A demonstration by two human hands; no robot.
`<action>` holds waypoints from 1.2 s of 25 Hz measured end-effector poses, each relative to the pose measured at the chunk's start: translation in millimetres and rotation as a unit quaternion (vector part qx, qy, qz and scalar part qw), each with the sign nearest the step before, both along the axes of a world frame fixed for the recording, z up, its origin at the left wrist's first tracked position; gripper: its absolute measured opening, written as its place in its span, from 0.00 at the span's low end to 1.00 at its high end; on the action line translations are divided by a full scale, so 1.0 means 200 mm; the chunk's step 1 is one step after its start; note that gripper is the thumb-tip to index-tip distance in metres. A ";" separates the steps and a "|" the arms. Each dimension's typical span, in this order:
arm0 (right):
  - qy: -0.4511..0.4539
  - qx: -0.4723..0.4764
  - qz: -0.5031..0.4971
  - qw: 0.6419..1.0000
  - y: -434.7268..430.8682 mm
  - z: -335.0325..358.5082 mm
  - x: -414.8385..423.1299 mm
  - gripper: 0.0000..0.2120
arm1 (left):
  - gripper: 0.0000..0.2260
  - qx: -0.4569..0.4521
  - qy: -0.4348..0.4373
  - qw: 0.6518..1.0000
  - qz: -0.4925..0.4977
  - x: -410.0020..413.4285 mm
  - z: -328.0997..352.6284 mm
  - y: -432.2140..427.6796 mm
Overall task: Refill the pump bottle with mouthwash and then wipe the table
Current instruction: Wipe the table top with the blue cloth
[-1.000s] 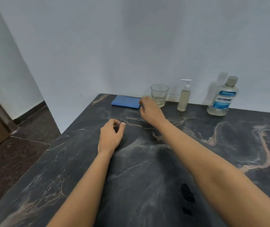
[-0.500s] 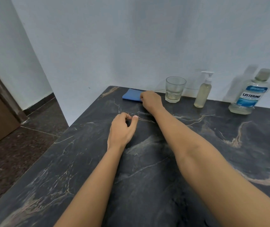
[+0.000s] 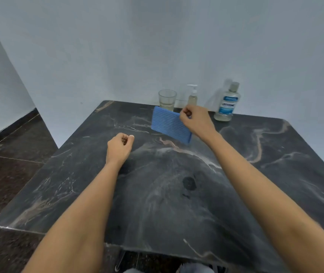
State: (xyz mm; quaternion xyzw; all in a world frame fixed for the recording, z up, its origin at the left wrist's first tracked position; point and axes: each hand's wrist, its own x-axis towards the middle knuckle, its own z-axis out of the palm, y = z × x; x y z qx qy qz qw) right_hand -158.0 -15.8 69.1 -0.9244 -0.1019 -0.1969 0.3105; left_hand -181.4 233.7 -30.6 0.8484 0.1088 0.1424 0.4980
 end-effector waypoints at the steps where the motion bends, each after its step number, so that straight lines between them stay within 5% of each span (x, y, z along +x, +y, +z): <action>1: -0.003 0.001 -0.016 1.000 -0.11 0.02 -0.13 0.08 | 0.12 -0.013 -0.001 1.000 -0.008 -0.09 0.02 -0.06; 9: -0.031 -0.103 -0.185 0.977 -0.76 0.05 -1.05 0.06 | 0.03 -0.017 -0.082 0.989 -0.119 -0.83 0.04 -0.57; 14: 0.098 -0.150 -0.031 0.983 -0.74 -0.21 -1.46 0.07 | 0.04 0.024 -0.100 0.979 -0.178 -1.09 -0.03 -0.73; 21: 0.244 -0.233 0.045 0.940 -0.68 -0.47 -1.37 0.25 | 0.09 0.031 -0.084 0.979 -0.182 -1.15 -0.09 -0.84; 27: 0.225 -0.230 -0.036 0.946 -0.48 -0.51 -1.16 0.25 | 0.03 0.014 -0.083 0.986 -0.145 -1.12 -0.12 -0.86; 30: 0.191 -0.257 0.035 0.947 -0.43 -0.54 -1.24 0.25 | 0.02 0.028 -0.085 0.986 -0.139 -1.11 -0.12 -0.85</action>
